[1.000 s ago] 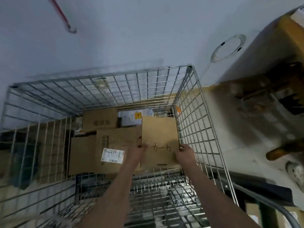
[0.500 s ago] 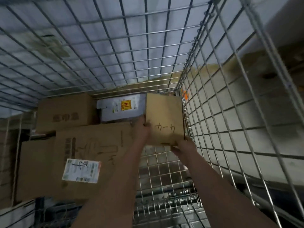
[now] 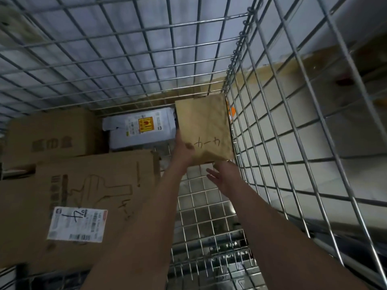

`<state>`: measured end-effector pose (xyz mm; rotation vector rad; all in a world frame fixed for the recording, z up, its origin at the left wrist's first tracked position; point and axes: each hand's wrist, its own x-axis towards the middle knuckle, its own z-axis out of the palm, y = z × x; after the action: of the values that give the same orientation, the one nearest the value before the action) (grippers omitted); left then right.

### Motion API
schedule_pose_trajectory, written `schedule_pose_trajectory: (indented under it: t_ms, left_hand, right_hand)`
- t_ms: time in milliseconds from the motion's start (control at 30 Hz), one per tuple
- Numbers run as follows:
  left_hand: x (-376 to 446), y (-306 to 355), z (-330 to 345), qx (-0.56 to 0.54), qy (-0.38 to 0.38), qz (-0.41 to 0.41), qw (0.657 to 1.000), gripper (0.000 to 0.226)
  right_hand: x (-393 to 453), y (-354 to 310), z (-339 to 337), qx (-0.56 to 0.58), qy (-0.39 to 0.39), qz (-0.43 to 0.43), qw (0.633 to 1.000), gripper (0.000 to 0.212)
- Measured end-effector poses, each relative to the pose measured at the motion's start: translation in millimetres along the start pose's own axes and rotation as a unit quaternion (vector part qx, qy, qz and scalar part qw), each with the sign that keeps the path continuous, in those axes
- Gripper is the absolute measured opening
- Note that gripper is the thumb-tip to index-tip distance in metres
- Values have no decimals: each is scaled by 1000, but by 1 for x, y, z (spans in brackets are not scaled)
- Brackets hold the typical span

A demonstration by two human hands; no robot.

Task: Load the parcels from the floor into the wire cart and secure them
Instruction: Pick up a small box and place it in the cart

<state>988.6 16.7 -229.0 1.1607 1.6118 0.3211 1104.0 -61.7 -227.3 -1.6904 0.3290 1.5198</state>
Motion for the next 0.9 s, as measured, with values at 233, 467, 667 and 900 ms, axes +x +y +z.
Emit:
schedule_pose_trajectory:
  t_ms: [233, 467, 667, 900]
  left_hand:
    - [1, -8, 8, -94, -7, -45, 995, 74]
    - [5, -33, 7, -106, 3, -33, 994, 65]
    - [-7, -42, 16, -59, 58, -19, 996, 52]
    - [20, -33, 17, 18, 111, 9, 994, 40]
  right_hand:
    - [11, -9, 6, 10, -6, 6, 1000, 43]
    - [26, -7, -1, 43, -37, 25, 998, 47]
    - [32, 9, 2, 73, 36, 2, 997, 49]
    - [41, -4, 13, 38, 49, -21, 998, 45]
